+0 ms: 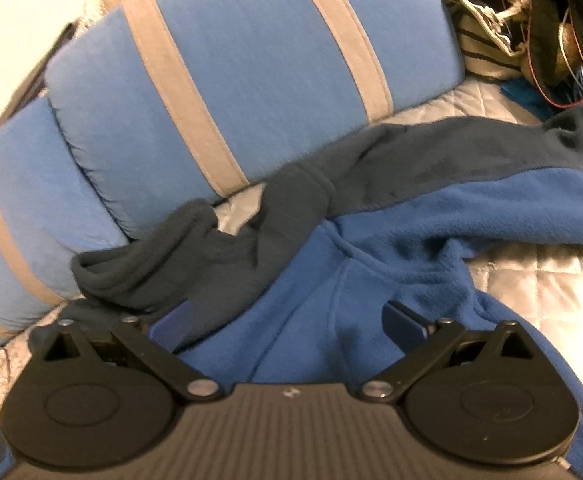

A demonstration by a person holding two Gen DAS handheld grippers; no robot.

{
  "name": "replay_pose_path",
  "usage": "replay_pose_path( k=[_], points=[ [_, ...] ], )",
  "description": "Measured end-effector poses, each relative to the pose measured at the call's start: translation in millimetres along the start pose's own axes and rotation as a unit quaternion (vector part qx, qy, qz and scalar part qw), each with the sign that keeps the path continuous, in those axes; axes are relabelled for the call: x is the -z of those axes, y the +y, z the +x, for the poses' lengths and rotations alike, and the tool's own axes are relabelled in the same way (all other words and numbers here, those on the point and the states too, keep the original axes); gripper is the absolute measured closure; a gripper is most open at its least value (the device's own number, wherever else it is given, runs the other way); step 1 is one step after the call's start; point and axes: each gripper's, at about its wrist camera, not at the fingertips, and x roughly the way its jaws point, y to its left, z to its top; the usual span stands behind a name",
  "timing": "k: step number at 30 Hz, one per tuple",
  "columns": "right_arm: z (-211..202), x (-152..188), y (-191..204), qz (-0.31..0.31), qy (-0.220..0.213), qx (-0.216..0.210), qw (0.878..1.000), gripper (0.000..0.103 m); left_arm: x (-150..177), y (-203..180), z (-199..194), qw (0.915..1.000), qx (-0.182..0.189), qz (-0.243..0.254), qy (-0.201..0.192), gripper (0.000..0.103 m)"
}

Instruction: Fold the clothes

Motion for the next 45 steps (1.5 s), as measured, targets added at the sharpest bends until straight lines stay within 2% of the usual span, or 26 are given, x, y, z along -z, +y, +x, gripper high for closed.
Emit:
replay_pose_path(
  k=[1,2,5,8,11,12,18,20,22,25,27,29,34,35,38,39,42,44,45],
  points=[
    [-2.2,-0.5,0.5,0.001,-0.006,-0.007,1.0,0.0,2.0,-10.2,-5.9,0.9999,0.011,0.011,-0.004,0.033],
    [-5.0,-1.3,0.9,0.002,-0.014,-0.015,1.0,0.0,4.1,-20.5,-11.8,0.9995,0.023,0.021,-0.008,0.028],
    [-18.9,-5.4,5.3,-0.005,-0.052,-0.029,0.998,0.0,16.6,-63.4,-28.5,0.994,0.082,0.072,-0.012,0.027],
    [-43.7,-14.2,16.7,-0.04,-0.09,-0.033,0.995,0.0,31.9,-103.1,-52.0,0.9819,0.136,0.131,-0.01,0.025],
    [-82.4,-27.4,28.4,-0.097,-0.112,-0.051,0.988,0.0,45.4,-147.0,-78.5,0.9614,0.181,0.207,-0.014,0.025],
    [-95.9,-33.2,30.0,-0.113,-0.117,-0.06,0.985,0.0,50.0,-162.3,-88.3,0.9521,0.194,0.236,-0.018,0.024],
    [-175.1,-88.3,25.0,-0.184,-0.149,-0.079,0.968,0.0,89.4,-235.4,-149.7,0.8883,0.26,0.373,-0.067,0.023],
    [-202.8,-111.0,17.8,-0.186,-0.169,-0.08,0.965,0.0,99.5,-255.8,-164.5,0.8753,0.28,0.387,-0.075,0.023],
    [-229.8,-131.5,10.6,-0.185,-0.192,-0.08,0.96,0.0,103.7,-271.8,-181.4,0.8661,0.3,0.393,-0.076,0.023],
    [-278.8,-158.2,-1.4,-0.179,-0.246,-0.074,0.95,0.0,104.4,-293.8,-199.9,0.8513,0.326,0.402,-0.086,0.023],
    [-308.7,-174.1,-10.2,-0.172,-0.276,-0.067,0.943,0.0,102.7,-307.2,-215.6,0.8373,0.345,0.413,-0.094,0.023],
    [-336.7,-189.0,-19.4,-0.163,-0.303,-0.059,0.937,0.0,98.9,-317.6,-229.0,0.8269,0.358,0.422,-0.1,0.023],
    [-382.5,-218.7,-41.3,-0.147,-0.329,-0.038,0.932,0.0,89.1,-334.3,-266.9,0.7973,0.372,0.46,-0.12,0.023],
    [-389.6,-223.7,-45.9,-0.144,-0.332,-0.032,0.932,0.0,85.4,-335.8,-274.0,0.7946,0.375,0.462,-0.122,0.023],
    [-408.2,-235.4,-59.6,-0.139,-0.335,-0.017,0.932,0.0,70.7,-339.0,-281.3,0.7949,0.381,0.459,-0.11,0.022],
    [-411.6,-237.5,-64.2,-0.141,-0.329,-0.015,0.934,0.0,67.3,-336.5,-282.9,0.7991,0.375,0.46,-0.096,0.022],
    [-409.2,-232.0,-81.9,-0.147,-0.28,-0.027,0.948,0.0,64.9,-321.0,-276.0,0.8081,0.349,0.471,-0.052,0.02],
    [-402.1,-221.2,-95.5,-0.151,-0.237,-0.041,0.959,0.0,69.7,-301.5,-267.4,0.8043,0.339,0.487,-0.031,0.019],
    [-397.0,-213.7,-102.4,-0.156,-0.216,-0.047,0.963,0.0,73.8,-288.3,-260.3,0.8053,0.333,0.49,-0.017,0.019]
  ],
)
